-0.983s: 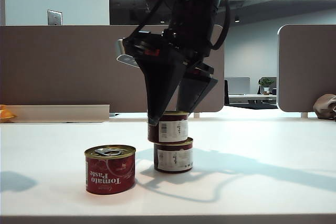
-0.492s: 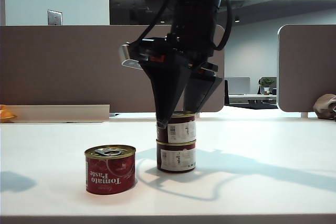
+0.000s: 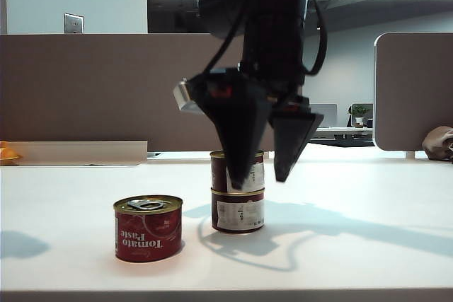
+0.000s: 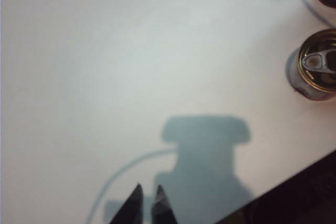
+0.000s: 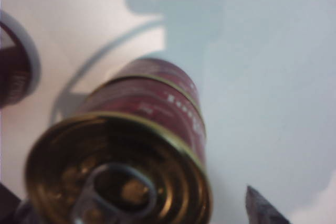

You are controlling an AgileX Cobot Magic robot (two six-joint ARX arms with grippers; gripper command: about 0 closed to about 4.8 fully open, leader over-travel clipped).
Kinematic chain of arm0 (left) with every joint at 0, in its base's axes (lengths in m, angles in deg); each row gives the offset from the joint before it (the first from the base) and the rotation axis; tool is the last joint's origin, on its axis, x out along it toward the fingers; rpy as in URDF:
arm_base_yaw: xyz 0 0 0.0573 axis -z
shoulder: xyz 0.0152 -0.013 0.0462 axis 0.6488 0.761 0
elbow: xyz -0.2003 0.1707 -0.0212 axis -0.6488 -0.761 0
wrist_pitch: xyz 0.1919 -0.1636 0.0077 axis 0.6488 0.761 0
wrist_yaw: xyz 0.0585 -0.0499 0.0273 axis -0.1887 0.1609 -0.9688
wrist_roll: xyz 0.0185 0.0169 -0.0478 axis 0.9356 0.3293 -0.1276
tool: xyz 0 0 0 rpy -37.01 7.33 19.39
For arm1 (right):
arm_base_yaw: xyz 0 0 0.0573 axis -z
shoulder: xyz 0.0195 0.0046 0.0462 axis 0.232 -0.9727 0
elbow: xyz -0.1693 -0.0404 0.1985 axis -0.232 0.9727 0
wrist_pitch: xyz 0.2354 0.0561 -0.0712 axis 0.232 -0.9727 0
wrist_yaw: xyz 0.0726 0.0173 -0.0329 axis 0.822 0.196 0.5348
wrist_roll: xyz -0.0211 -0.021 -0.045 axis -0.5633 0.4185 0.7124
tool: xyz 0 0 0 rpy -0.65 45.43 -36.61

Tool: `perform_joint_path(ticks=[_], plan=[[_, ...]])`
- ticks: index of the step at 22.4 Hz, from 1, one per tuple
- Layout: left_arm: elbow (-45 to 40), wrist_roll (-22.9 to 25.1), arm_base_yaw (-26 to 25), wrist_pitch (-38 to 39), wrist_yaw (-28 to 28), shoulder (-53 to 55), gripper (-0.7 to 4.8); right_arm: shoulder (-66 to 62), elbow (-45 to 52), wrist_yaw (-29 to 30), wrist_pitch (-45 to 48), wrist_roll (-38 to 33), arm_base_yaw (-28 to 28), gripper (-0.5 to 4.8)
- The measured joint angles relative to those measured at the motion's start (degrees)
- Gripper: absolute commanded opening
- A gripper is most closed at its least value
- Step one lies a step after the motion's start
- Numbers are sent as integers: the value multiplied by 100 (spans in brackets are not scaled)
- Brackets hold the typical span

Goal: Pick up the cans one by one and stack them together.

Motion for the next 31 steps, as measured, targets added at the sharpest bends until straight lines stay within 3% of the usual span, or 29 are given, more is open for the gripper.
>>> perform_joint_path(ticks=[5,6,8,9,10,11,14,18,26,28,31], plan=[[0,-2,0,-245,732,20,40,111,-313,-2,-426,-59,-35,472],[0,-2,0,-306,824,63,110,181,-376,0,-503,-76,-37,429],[0,0,0,-444,953,295,164,544,-487,2,-645,-184,-68,263],[0,9,0,-472,957,378,171,678,-507,2,-702,-214,-81,130],[0,17,0,-507,964,496,184,837,-533,-7,-785,-234,-96,33],[0,17,0,-544,975,586,189,970,-546,-4,-841,-234,-98,-12],[0,17,0,-861,1163,979,202,1451,-540,-2,-1025,-234,-105,-3],[0,15,0,-1353,1255,1440,366,2251,-544,0,-1040,-302,-120,-3],[2,127,-2,-2000,1537,2450,379,3353,-544,2,-1095,-654,-116,-3],[2,127,-2,-2153,1784,2835,438,3622,-546,7,-1250,-785,-116,-3],[2,136,-2,-2286,2131,3115,445,3866,-540,4,-1401,-903,-116,-3]])
